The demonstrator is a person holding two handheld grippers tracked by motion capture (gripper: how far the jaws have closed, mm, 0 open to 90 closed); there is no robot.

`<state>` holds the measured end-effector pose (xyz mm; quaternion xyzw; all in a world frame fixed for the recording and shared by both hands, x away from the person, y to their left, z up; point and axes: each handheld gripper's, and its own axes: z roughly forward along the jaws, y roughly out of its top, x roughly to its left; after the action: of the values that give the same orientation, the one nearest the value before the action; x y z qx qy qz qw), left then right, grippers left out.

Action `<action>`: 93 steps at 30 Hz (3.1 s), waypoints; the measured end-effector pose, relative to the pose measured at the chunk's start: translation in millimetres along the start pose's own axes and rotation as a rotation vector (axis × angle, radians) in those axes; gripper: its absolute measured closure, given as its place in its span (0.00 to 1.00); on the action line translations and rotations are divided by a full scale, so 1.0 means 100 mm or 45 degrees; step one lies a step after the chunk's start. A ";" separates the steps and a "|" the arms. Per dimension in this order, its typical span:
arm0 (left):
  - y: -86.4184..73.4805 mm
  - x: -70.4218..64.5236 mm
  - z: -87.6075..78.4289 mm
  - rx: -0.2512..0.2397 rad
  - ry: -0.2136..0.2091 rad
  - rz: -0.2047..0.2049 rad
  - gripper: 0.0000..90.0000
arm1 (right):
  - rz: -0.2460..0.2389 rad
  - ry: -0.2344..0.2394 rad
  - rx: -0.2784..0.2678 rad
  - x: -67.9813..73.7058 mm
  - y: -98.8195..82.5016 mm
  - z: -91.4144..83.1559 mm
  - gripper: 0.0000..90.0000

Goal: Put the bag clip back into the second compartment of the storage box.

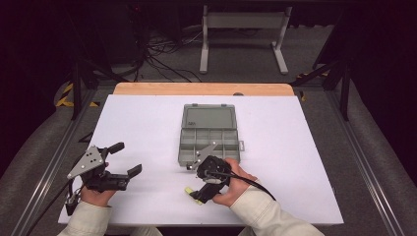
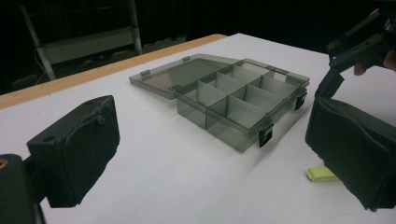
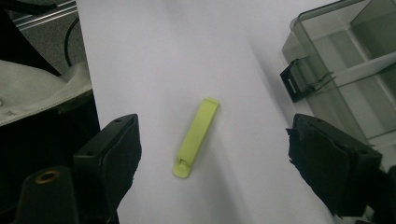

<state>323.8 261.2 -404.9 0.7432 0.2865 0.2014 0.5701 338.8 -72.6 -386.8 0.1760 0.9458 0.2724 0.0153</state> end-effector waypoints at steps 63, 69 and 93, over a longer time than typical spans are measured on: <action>-0.01 -0.02 0.02 0.005 0.009 0.024 0.04 | 0.088 -0.104 0.040 0.13 -0.04 0.32 0.87; -0.01 -0.02 0.01 0.007 0.009 0.024 0.04 | 0.101 -0.104 -0.001 0.08 -0.01 0.19 0.87; -0.01 -0.02 0.02 0.008 0.008 0.023 0.04 | 0.210 -0.170 -0.163 -0.34 0.17 -0.22 0.87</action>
<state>323.4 258.4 -406.1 0.7469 0.2822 0.2081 0.5650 373.4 -82.2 -361.3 0.2696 0.9058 0.3201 0.0669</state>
